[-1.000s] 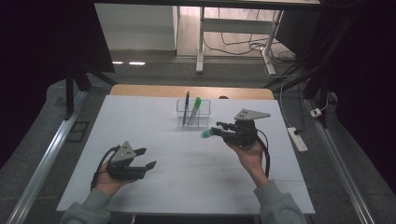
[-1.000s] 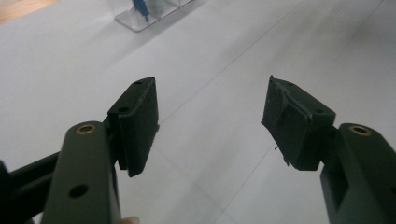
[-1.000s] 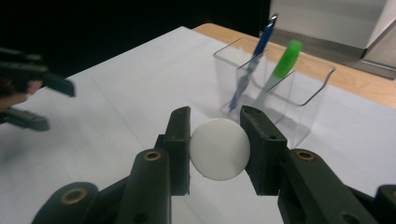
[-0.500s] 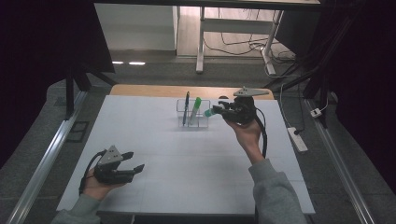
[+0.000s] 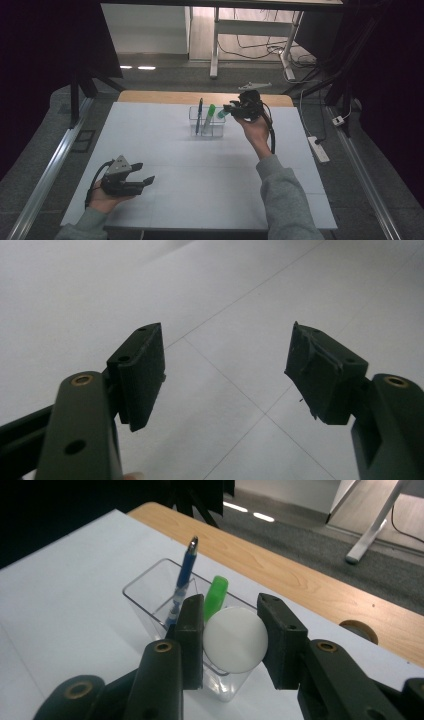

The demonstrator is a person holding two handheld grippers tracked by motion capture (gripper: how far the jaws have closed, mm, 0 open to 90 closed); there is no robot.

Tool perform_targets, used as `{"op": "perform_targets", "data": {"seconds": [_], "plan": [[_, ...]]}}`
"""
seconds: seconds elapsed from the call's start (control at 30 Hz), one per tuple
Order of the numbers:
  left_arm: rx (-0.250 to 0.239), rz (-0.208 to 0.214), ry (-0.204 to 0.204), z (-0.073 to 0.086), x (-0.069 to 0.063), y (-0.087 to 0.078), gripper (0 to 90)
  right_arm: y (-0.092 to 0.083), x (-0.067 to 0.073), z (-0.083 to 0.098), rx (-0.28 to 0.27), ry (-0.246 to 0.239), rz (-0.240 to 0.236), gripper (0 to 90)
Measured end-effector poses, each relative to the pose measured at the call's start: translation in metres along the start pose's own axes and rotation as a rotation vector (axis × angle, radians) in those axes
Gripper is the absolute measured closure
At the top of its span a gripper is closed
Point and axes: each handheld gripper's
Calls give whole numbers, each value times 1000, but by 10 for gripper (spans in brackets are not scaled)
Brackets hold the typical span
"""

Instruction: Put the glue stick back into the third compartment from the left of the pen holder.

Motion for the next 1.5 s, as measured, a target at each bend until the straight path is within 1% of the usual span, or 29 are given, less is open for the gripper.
{"op": "perform_targets", "data": {"seconds": [0.03, 0.17, 0.2, 0.27, 0.33, 0.53, 0.67, 0.77, 0.8, 0.83, 0.93, 1.03, 1.13, 1.27, 1.5], "plan": [[-3, 5, -3, 0, 0, 0, 312, 3, -1, 0, 6, -6, 3, 648], [-4, 4, -5, 0, 1, -1, 311, 14, -2, 2, 27, 1, 5, 633], [-3, 3, -5, 0, 1, -1, 311, 16, -3, 3, 25, 2, 1, 589], [-2, 0, -8, 1, 2, -1, 310, 15, -2, 4, 13, 9, 17, 504], [-1, -1, -11, 2, 3, -1, 310, 12, -1, 5, -1, 7, 11, 481], [-2, -5, -13, 1, 3, -1, 307, -6, 3, 17, -27, -25, -21, 452], [4, -8, -10, 1, 3, 1, 306, -18, 4, 29, -37, -30, -47, 445], [7, -9, -10, 0, 3, 1, 305, -26, 5, 39, -33, -38, -55, 442], [7, -10, -11, 0, 3, 2, 304, -29, 5, 43, -40, -42, -56, 442], [7, -11, -11, 0, 3, 2, 304, -32, 5, 46, -40, -35, -62, 442], [12, -12, -10, 1, 3, 2, 302, -39, 4, 57, -29, -40, -67, 439], [16, -13, -8, 1, 3, 3, 300, -48, 5, 67, -33, -40, -79, 439], [16, -14, -7, 1, 3, 3, 299, -57, 8, 79, -22, -59, -91, 439], [17, -16, -9, 2, 4, 3, 299, -71, 11, 98, -3, -71, -100, 438], [26, -18, 0, 1, 2, 6, 298, -95, 11, 129, 12, -65, -99, 436]]}}
Point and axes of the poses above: each handheld gripper's, and its own axes: y roughly forward along the jaws, z roughly out of its underside, x roughly to its left, and after that the axes turned 1 degree about y, right-handed
